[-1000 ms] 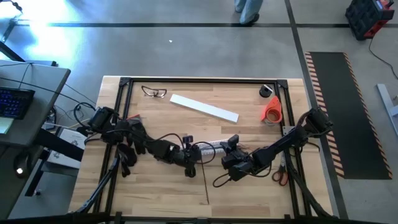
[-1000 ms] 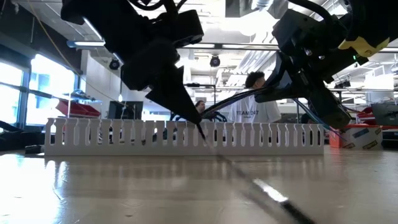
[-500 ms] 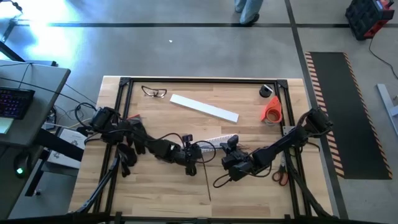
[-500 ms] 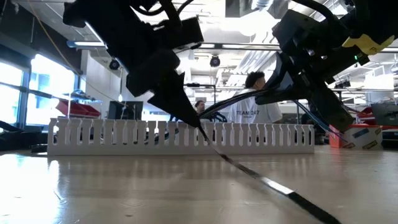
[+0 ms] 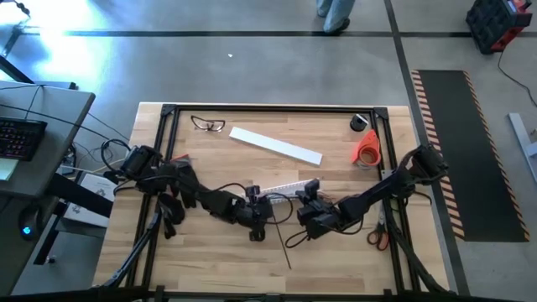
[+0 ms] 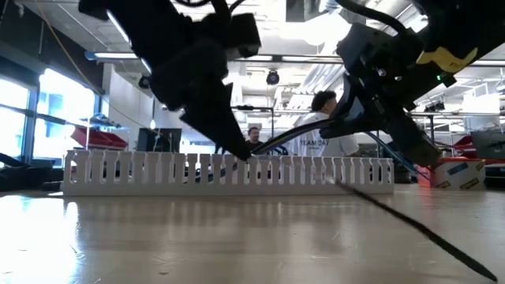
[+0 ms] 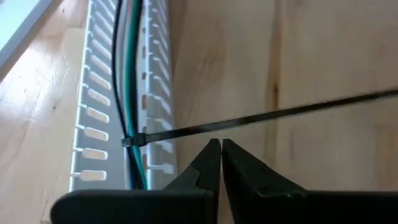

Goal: Ziptie cables
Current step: Put the ziptied cables into the the white cable duct

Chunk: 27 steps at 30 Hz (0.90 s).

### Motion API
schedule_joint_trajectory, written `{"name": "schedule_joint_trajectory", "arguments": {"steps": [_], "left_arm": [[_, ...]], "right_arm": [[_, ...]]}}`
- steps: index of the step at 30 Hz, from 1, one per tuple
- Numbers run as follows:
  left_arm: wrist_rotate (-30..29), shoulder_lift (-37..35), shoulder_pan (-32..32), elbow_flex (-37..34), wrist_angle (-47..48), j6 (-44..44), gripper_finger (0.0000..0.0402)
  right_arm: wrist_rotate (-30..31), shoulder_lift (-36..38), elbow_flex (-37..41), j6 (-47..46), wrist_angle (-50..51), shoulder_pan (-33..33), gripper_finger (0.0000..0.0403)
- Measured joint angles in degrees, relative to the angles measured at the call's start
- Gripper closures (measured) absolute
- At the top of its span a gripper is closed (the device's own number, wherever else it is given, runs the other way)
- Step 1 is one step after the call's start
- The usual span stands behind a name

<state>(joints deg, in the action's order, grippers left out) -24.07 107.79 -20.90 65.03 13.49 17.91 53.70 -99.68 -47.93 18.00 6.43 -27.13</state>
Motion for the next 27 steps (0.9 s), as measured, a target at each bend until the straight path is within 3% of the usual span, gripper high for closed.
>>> {"name": "schedule_joint_trajectory", "arguments": {"steps": [5,15,27], "left_arm": [[-3.05,-0.11,-0.62,3.79,4.19,-0.77,0.0401],[-9.99,-0.11,1.22,3.89,7.63,2.53,0.0402],[-7.19,-0.02,2.93,-1.67,4.00,4.55,0.0402]], "right_arm": [[-2.33,0.00,0.01,0.33,-0.04,1.74,0.0403],[-8.14,0.00,0.01,0.48,0.00,4.67,0.0403],[-8.34,0.00,0.01,0.07,0.16,4.76,0.0403]]}}
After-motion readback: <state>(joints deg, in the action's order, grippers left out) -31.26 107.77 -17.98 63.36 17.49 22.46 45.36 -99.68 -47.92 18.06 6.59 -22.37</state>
